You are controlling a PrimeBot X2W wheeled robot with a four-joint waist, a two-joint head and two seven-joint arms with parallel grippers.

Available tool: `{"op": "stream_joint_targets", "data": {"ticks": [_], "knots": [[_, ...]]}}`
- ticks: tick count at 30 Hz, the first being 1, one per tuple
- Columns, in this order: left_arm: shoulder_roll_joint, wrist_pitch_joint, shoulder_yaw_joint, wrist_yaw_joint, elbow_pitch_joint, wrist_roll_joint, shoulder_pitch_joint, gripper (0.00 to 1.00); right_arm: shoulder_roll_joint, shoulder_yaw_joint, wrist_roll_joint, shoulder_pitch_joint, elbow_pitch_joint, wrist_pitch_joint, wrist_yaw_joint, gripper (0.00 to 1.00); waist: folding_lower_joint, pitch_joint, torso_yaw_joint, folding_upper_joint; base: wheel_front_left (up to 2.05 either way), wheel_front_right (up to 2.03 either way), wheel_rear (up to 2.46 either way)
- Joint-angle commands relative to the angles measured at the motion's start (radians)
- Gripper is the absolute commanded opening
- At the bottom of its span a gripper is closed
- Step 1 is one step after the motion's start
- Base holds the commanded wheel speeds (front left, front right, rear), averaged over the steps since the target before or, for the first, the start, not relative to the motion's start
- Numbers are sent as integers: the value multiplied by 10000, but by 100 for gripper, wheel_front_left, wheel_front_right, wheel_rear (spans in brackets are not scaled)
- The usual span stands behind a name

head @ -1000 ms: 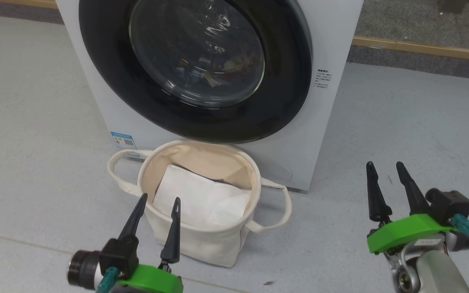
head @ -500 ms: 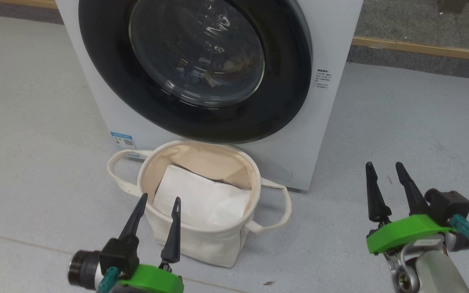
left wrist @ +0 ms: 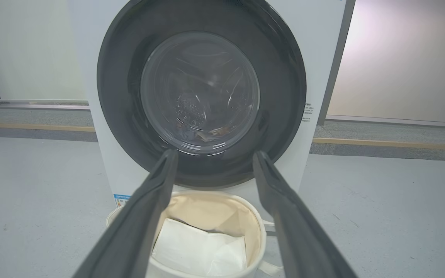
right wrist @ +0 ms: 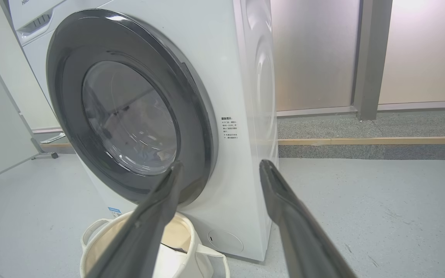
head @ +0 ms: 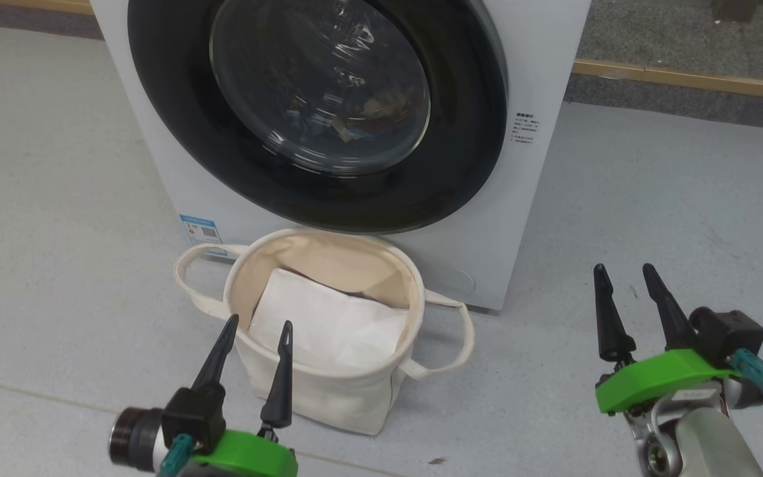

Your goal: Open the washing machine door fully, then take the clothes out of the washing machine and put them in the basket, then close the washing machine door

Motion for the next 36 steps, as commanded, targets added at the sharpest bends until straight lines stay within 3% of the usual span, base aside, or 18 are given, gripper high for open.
{"op": "stream_joint_targets", "data": {"ticks": [1,21,23,33,36], "knots": [[26,-120,411,26,-249,108,-473,100,14,253,-69,-457,-321,-59,2,100,0,0,2,0,0,0,0],[-4,-120,390,4,-49,180,-537,100,14,203,227,-523,-234,-89,2,100,0,-46,33,0,0,0,0],[-7,-120,375,6,-19,203,-535,100,14,163,787,-557,-137,-51,2,100,0,-43,45,0,0,0,0],[-39,-120,133,39,284,382,-602,100,14,20,6094,-1544,988,697,2,100,0,188,36,0,0,0,0],[-66,-120,25,59,313,458,-710,100,14,-155,7159,-2084,1192,784,2,100,0,485,51,0,0,0,0]]}}
